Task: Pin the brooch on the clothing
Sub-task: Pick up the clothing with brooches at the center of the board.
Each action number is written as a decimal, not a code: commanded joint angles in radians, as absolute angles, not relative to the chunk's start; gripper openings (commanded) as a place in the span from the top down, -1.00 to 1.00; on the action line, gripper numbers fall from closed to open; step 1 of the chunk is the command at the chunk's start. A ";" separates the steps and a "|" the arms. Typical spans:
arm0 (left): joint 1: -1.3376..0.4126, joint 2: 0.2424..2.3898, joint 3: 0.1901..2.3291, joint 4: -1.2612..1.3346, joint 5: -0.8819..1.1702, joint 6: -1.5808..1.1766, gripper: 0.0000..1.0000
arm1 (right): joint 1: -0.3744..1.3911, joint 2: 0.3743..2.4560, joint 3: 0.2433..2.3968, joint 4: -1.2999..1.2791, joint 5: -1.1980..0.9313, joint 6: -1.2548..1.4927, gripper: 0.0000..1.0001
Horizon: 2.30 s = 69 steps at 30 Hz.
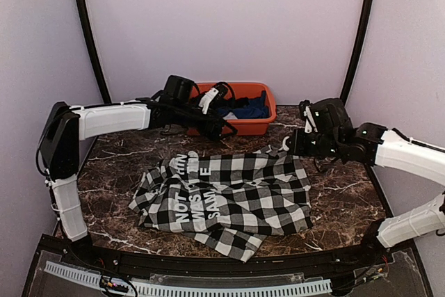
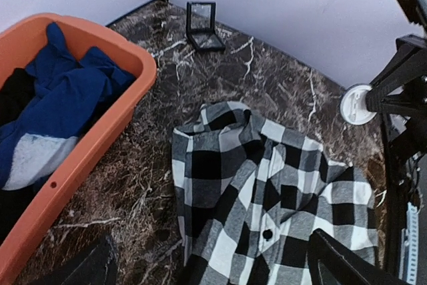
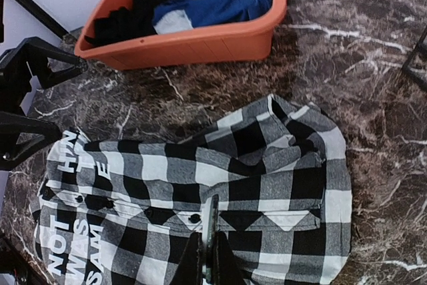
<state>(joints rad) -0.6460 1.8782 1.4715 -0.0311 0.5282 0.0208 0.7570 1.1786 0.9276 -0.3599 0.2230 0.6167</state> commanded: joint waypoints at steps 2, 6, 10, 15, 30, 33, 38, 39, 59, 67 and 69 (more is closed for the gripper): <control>-0.694 2.079 1.670 -0.295 0.497 0.255 -0.97 | 0.687 1.291 1.010 -0.490 0.034 0.646 1.00; -0.700 2.172 1.762 -0.326 0.522 0.274 -0.91 | 0.665 1.319 1.018 -0.493 0.016 0.656 1.00; -0.716 2.288 1.900 -0.423 0.526 0.293 -0.85 | 0.647 1.316 1.020 -0.494 0.003 0.663 1.00; -0.725 2.334 1.949 -0.418 0.511 0.280 -0.82 | 0.641 1.302 1.023 -0.492 0.002 0.672 1.00; -0.747 2.400 1.985 -0.359 0.624 0.238 -0.32 | 0.636 1.359 1.051 -0.488 -0.041 0.739 1.00; -0.747 2.403 1.985 -0.338 0.635 0.219 -0.19 | 0.629 1.380 1.058 -0.490 -0.061 0.769 1.00; -0.746 2.403 1.985 -0.286 0.658 0.182 -0.09 | 0.607 1.418 1.060 -0.492 -0.108 0.801 1.00; -0.747 2.403 1.984 -0.272 0.665 0.175 -0.04 | 0.603 1.424 1.059 -0.491 -0.114 0.802 1.00; -0.747 2.415 1.970 -0.244 0.725 0.155 0.89 | 0.553 1.607 1.162 -0.520 -0.261 0.848 1.00; -0.751 2.405 1.946 -0.227 0.767 0.151 0.99 | 0.515 1.630 1.156 -0.510 -0.302 0.891 1.00; -0.755 2.396 1.933 -0.221 0.771 0.156 0.99 | 0.511 1.635 1.158 -0.505 -0.310 0.899 1.00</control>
<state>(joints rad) -0.7444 2.4107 1.9606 -0.2348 0.7353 0.1497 0.5240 1.6196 1.1374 -0.5137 -0.2760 0.8680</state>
